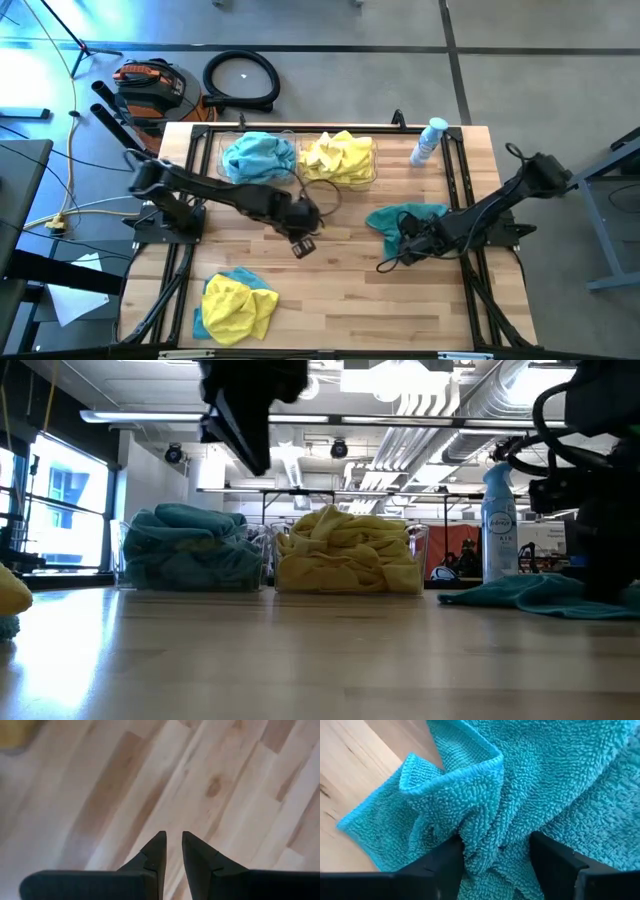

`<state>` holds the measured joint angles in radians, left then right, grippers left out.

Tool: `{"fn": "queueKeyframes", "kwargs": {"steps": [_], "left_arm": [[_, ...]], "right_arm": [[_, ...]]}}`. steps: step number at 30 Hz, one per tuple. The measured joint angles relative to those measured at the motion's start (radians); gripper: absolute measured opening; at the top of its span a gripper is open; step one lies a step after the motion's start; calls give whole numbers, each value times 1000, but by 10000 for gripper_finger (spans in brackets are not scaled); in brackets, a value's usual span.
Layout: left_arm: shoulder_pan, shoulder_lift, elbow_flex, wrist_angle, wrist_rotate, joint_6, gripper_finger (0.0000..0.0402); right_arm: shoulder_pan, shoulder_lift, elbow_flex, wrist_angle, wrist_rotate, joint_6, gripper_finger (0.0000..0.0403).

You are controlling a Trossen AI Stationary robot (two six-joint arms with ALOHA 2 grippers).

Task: Sort microfiber towel by color & place in baskets
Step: Put the blue towel into the left transparent bin

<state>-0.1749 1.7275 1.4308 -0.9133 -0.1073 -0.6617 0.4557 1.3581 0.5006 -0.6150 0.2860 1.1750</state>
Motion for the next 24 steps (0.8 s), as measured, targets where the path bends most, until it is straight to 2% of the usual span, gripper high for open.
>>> {"fn": "queueKeyframes", "kwargs": {"steps": [5, 10, 13, 16, 19, 21, 24], "left_arm": [[-2, -184, -185, 112, -79, -25, 42], [-3, -339, -349, 230, -143, -44, 42], [3, -394, -406, 258, -184, -48, 42], [17, -422, -433, 311, -208, -2, 48], [33, -427, -437, 371, -165, 87, 69], [51, -427, -437, 425, -129, 129, 88], [75, -427, -437, 524, -127, 218, 124]], "right_arm": [[-11, 3, -4, 125, 6, 24, 165], [-36, 9, 20, 275, -43, -25, 71], [-61, 9, 69, 320, -44, -87, 15], [-91, 9, 146, 313, -11, -154, 24], [-123, 9, 235, 308, 29, -245, 33], [-147, 9, 298, 298, 36, -320, 26], [-182, 9, 393, 298, 40, -426, 9]]}}
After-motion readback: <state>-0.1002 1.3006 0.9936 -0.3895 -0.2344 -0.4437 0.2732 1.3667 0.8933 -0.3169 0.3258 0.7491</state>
